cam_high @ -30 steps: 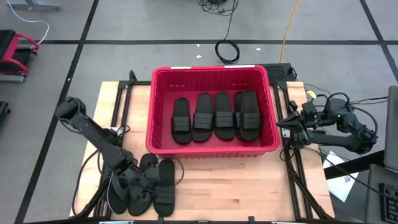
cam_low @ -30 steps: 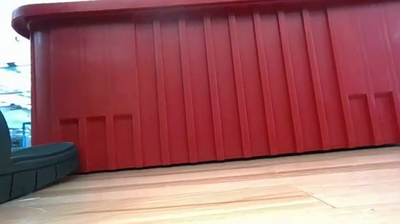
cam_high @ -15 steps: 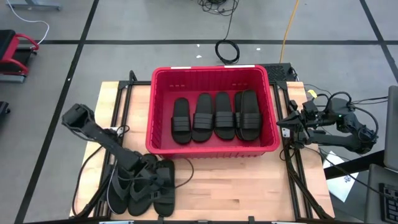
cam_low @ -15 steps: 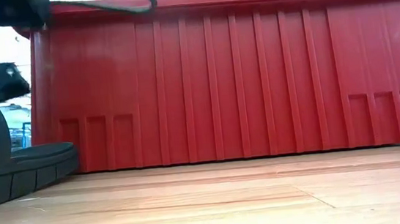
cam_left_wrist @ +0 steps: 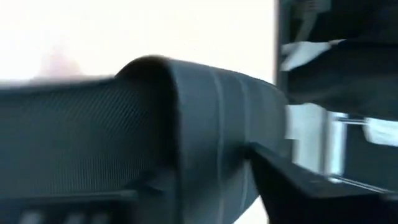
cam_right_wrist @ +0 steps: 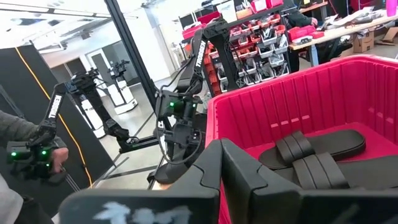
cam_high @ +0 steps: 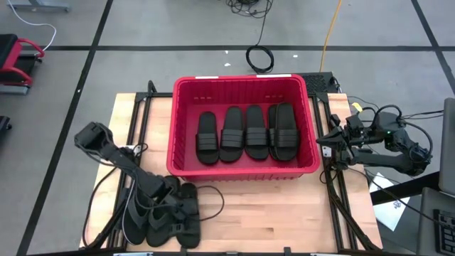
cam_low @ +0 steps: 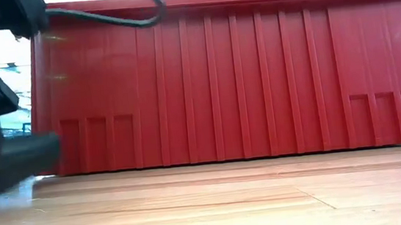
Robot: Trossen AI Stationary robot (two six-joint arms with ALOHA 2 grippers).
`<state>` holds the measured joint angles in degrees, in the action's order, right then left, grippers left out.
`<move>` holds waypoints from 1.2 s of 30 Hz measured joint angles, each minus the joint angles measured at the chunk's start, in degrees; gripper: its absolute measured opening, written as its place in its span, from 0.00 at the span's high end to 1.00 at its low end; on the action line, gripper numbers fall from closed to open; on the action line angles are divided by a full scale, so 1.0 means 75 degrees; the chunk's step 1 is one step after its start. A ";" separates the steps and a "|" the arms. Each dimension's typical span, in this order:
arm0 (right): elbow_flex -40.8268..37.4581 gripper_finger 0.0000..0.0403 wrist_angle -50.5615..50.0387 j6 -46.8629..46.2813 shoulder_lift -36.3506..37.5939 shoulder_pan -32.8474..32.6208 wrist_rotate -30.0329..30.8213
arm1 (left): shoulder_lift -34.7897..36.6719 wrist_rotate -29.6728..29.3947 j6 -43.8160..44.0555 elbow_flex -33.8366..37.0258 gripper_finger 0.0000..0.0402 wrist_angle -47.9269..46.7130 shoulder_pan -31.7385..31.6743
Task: Pick and place slides into bin
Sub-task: Put the black slide into the red bin
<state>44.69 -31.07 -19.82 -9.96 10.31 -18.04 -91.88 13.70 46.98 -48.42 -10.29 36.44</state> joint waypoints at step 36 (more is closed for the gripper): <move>0.0000 1.00 -0.0003 0.0339 -0.0288 0.0000 0.0253 | 0.1624 -0.2673 -0.3818 -0.6931 1.00 -0.4010 -0.0251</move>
<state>44.69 -31.09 -17.28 -12.12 10.30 -16.14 -79.71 -6.34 18.34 -100.41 -40.37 34.55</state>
